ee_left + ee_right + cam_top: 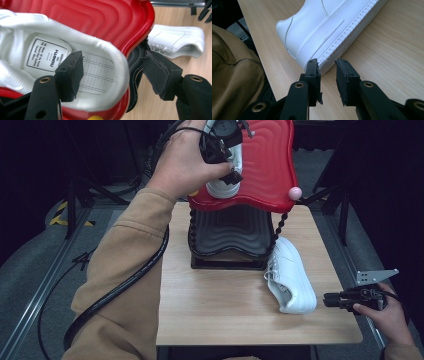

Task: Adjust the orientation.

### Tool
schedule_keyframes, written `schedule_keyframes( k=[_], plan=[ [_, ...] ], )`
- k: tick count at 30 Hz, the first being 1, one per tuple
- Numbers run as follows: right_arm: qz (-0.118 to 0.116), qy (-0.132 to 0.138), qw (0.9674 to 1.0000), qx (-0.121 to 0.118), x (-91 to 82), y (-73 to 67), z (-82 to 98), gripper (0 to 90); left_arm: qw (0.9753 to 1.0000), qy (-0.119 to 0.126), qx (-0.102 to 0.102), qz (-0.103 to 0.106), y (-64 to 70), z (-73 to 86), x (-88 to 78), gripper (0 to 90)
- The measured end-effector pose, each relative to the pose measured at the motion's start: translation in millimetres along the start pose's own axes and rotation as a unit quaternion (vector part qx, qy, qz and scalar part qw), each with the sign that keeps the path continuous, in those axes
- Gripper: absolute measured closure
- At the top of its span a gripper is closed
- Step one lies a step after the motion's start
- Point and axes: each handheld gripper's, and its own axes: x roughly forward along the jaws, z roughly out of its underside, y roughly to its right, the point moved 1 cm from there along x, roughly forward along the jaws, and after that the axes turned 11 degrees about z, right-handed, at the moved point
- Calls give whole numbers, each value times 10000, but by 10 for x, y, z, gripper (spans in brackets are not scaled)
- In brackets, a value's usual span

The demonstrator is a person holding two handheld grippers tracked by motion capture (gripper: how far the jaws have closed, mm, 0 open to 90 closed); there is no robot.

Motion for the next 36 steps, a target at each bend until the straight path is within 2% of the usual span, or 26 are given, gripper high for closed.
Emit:
schedule_keyframes(
  k=[1, 4, 9, 10, 14, 17, 18, 20, 21, 24, 25, 26, 27, 28, 29, 31, 33, 34, 36],
  plan=[
    [0, 0, 10000, 0, 0, 0, 0, 719, 10000, 0, 0, 0, 0, 0, 0, 332],
    [-17, 18, 10000, -45, 22, 2, -37, 718, 9997, 258, 37, 20, 112, 35, -99, 329],
    [-40, 20, 10000, -82, 45, 4, -71, 718, 9989, 454, 24, 118, 267, 108, -160, 326],
    [-44, 17, 10000, -88, 51, 3, -78, 718, 9982, 564, 24, 181, 315, 138, -164, 326],
    [-62, 5, 9999, -137, 82, -4, -103, 716, 9962, 728, 10, 486, 475, 264, -125, 328],
    [-73, 9, 9999, -139, 86, -12, -112, 716, 9933, 957, 85, 648, 581, 385, -62, 330],
    [-73, 9, 9999, -139, 86, -12, -112, 716, 9933, 957, 85, 648, 581, 385, -62, 330],
    [-67, 11, 9999, -138, 81, -14, -113, 716, 9910, 1112, 127, 732, 661, 492, 11, 330],
    [-67, 11, 9999, -138, 81, -14, -113, 716, 9910, 1112, 127, 732, 661, 492, 11, 330],
    [-70, 9, 9999, -131, 79, -16, -112, 716, 9878, 1283, 133, 867, 743, 604, 106, 329],
    [-69, 9, 9999, -133, 79, -16, -113, 717, 9865, 1353, 116, 913, 768, 650, 141, 328],
    [-65, 15, 9999, -132, 76, -14, -113, 717, 9840, 1494, 60, 970, 814, 748, 222, 327],
    [-65, 15, 9999, -132, 76, -14, -113, 717, 9840, 1494, 60, 970, 814, 748, 222, 326],
    [-59, 23, 9999, -135, 75, -13, -113, 716, 9820, 1579, 40, 1037, 850, 823, 295, 326],
    [-87, 40, 9999, -128, 76, -15, -113, 718, 9811, 1608, -40, 1074, 901, 937, 423, 328],
    [-89, 33, 9999, -128, 86, -19, -115, 721, 9825, 1526, -77, 1069, 941, 1011, 533, 329],
    [-95, 28, 9999, -134, 95, -20, -119, 721, 9817, 1563, -71, 1086, 952, 1050, 585, 330],
    [-105, 16, 9999, -136, 104, -24, -124, 721, 9799, 1609, -139, 1168, 976, 1093, 652, 330],
    [-114, -4, 9998, -165, 122, -36, -138, 721, 9794, 1610, -159, 1212, 1024, 1171, 784, 327]
  ],
)
